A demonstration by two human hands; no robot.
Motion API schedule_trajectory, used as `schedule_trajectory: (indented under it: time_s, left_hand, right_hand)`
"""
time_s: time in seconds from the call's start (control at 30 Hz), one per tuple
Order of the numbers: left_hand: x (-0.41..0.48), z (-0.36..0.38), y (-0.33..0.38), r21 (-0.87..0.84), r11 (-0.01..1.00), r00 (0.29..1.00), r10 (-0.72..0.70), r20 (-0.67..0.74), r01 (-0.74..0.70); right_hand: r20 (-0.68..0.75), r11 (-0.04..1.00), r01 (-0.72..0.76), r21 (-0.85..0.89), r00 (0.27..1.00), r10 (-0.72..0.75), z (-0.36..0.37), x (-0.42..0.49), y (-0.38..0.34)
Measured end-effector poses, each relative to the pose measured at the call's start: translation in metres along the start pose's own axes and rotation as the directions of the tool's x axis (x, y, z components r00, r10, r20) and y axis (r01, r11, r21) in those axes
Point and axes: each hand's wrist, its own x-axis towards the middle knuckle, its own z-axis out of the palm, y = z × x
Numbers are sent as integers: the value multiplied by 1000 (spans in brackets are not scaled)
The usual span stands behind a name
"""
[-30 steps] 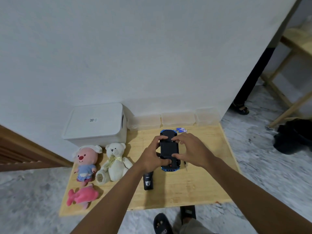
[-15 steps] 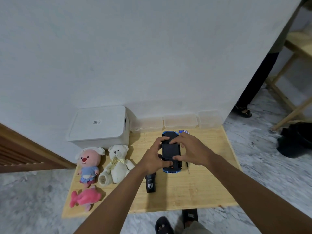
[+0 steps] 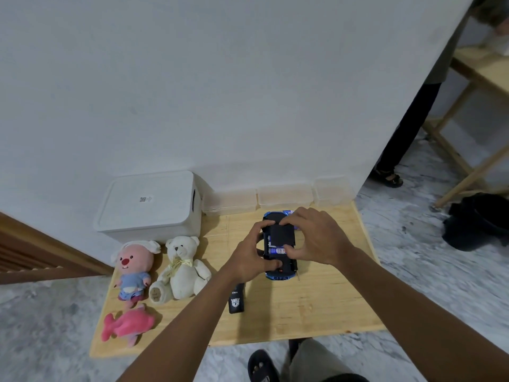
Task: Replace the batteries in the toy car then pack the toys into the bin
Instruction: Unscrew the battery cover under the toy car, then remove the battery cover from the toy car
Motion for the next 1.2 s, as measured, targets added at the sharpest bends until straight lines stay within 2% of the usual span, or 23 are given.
schedule_trajectory:
  time_s: [0.13,0.27,0.43,0.57,0.9,0.97,1.03,1.1,1.2]
  left_hand:
    - [9,5,-10,14,999,999,-34,-25,34]
    - [20,10,-19,-7,998,996,-66,-60,66]
    - [27,16,-27,-49,994,991,-102,-83,98]
    - [32,21,-32,-76,989,985,-136,-108,128]
    - [44,32,-36,-79,982,979,-179,-96,171]
    - [46,33,-34,-83,982,979,-179,-97,171]
    - [49,36,-32,-83,981,978,-181,-99,173]
    - [52,40,-29,-81,982,977,-181,-110,173]
    - [59,49,-22,-62,987,978,-157,-137,149]
  right_hand:
    - [9,998,-63,26,998,63,-1,-17,44]
    - [127,994,-108,12,986,106,19,-38,88]
    - [338,987,-157,-40,927,162,54,-45,108]
    - [384,980,-199,-7,904,187,75,-45,119]
    - [311,960,-248,129,930,198,92,-53,130]
    - [283,898,-365,245,913,294,86,-54,125]
    - [174,796,-459,394,888,426,78,-51,115]
    - [88,732,-464,498,868,489,69,-40,99]
    - [96,699,-456,552,867,489,57,-20,67]
